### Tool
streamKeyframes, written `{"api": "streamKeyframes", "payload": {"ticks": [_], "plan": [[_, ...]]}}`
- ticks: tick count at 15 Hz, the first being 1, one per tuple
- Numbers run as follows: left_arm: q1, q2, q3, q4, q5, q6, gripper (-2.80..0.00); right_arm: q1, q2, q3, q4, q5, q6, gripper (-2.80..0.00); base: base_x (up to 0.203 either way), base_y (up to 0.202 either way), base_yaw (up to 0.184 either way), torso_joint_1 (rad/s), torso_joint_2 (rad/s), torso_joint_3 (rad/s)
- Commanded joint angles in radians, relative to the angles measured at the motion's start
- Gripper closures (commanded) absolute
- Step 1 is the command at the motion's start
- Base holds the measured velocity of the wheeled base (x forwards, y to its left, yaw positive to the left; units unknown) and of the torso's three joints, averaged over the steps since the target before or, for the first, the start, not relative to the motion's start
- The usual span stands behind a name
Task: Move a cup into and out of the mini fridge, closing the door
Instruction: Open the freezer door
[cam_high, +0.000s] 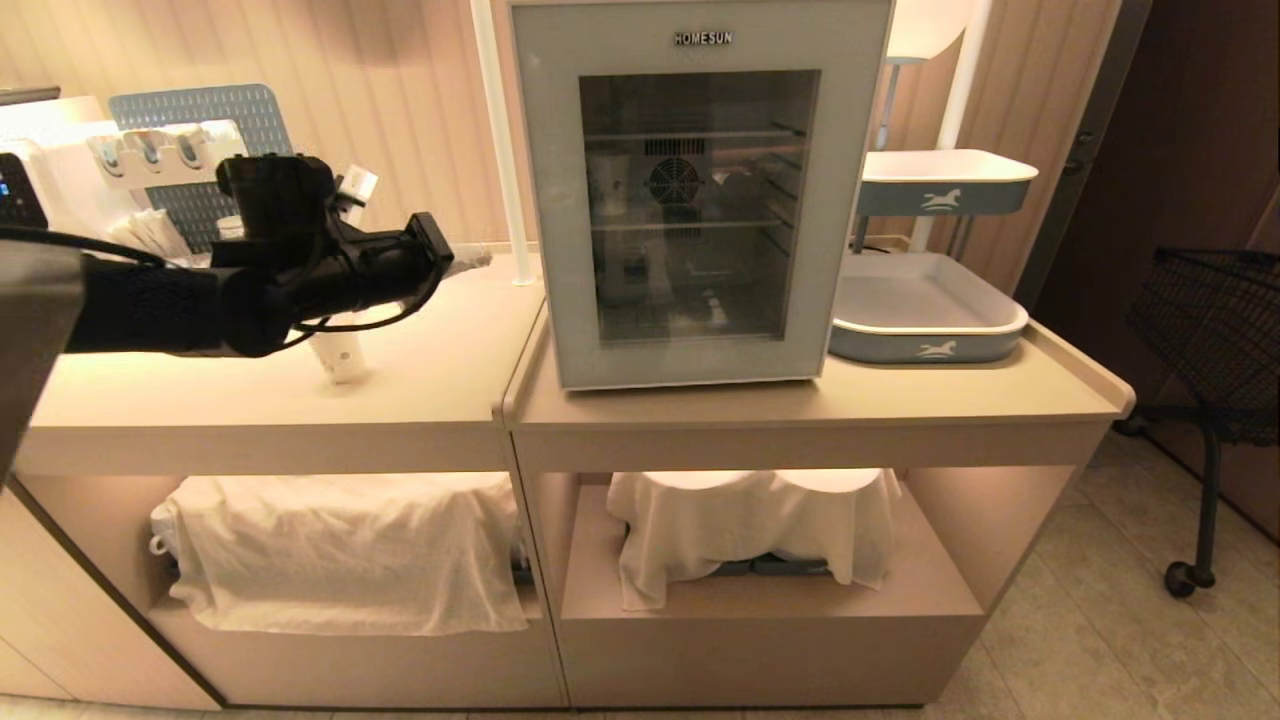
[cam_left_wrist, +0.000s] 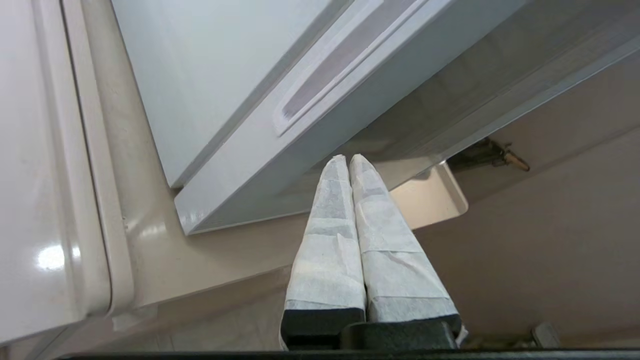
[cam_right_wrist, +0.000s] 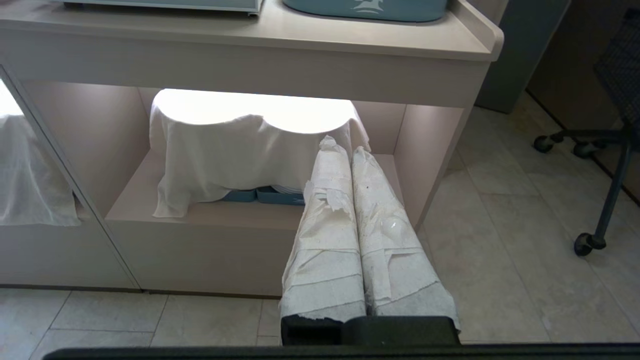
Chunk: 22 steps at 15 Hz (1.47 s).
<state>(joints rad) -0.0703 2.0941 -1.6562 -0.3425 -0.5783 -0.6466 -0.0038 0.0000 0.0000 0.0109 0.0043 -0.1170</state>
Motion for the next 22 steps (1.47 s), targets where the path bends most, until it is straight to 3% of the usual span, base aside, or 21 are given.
{"api": "streamKeyframes", "payload": {"ticks": [1,7,10,11,14,17,22], "plan": [[-0.013,0.049,-0.010,0.007,-0.001,-0.004,0.00,0.001,0.000,0.018,0.000,0.000,-0.001,0.00,0.000,0.000,0.000,0.000,0.00,0.000],[-0.028,0.072,-0.028,-0.032,0.013,0.027,0.00,-0.001,0.000,0.018,0.000,0.000,-0.001,0.00,0.000,0.000,0.000,0.000,0.00,0.000],[-0.036,0.092,-0.027,-0.026,0.034,0.125,0.00,-0.001,0.000,0.018,0.000,0.000,-0.001,0.00,0.000,0.000,0.000,0.000,0.00,0.000],[-0.046,0.103,-0.028,-0.029,0.078,0.156,-2.80,0.000,0.000,0.018,0.000,0.000,-0.001,0.00,0.000,0.000,0.000,0.000,0.00,0.000],[-0.059,0.124,-0.070,0.002,0.126,0.157,-2.80,0.000,0.000,0.018,0.000,0.000,-0.001,0.00,0.000,0.000,0.000,0.000,0.00,0.000],[-0.069,0.131,-0.097,0.002,0.134,0.157,-2.80,0.000,0.000,0.018,0.000,0.000,-0.001,0.00,0.000,0.000,0.000,0.000,0.00,0.000],[-0.092,0.173,-0.249,-0.038,0.129,0.156,-2.80,-0.001,0.000,0.018,0.000,0.000,-0.001,0.00,0.000,0.000,0.000,0.000,0.00,0.000]]}}
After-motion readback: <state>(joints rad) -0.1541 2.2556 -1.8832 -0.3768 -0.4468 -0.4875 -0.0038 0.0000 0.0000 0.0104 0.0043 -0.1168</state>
